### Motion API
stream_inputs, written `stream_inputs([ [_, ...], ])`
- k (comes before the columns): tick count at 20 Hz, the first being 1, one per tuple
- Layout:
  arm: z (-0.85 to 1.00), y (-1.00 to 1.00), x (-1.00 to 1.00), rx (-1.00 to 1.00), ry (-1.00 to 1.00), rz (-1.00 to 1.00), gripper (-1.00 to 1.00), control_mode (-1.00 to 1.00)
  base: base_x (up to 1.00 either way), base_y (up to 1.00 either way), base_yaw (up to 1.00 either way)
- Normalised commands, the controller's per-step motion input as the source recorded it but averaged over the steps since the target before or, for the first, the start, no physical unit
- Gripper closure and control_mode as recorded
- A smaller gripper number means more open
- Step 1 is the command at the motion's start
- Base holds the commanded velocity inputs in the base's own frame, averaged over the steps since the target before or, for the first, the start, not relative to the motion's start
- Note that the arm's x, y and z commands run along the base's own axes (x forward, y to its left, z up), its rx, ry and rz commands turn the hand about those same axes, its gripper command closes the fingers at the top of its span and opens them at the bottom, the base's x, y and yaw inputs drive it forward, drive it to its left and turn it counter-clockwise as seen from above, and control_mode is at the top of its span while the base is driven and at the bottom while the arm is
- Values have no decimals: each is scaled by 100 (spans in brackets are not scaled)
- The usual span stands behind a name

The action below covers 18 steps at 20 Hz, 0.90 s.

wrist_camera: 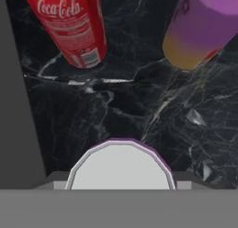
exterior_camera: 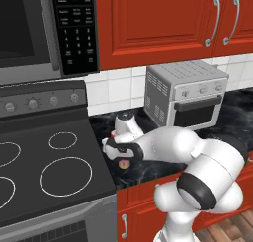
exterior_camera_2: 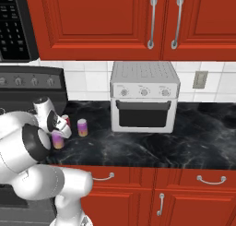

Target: Four empty soda cans are scattered around the kitchen. Gather all the cans and cluster them next to the stove for recycling.

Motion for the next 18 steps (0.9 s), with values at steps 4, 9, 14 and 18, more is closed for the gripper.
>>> stream_inputs([
  [4, -13, 0, -4, -2, 1, 0, -100, -100, 0, 0, 0],
  [9, -6, -2, -9, 0, 0, 0, -100, -100, 0, 0, 0],
  [14, -2, -5, -19, 0, 0, 0, -100, -100, 0, 0, 0],
  [18, 0, -10, -20, 0, 0, 0, -100, -100, 0, 0, 0],
])
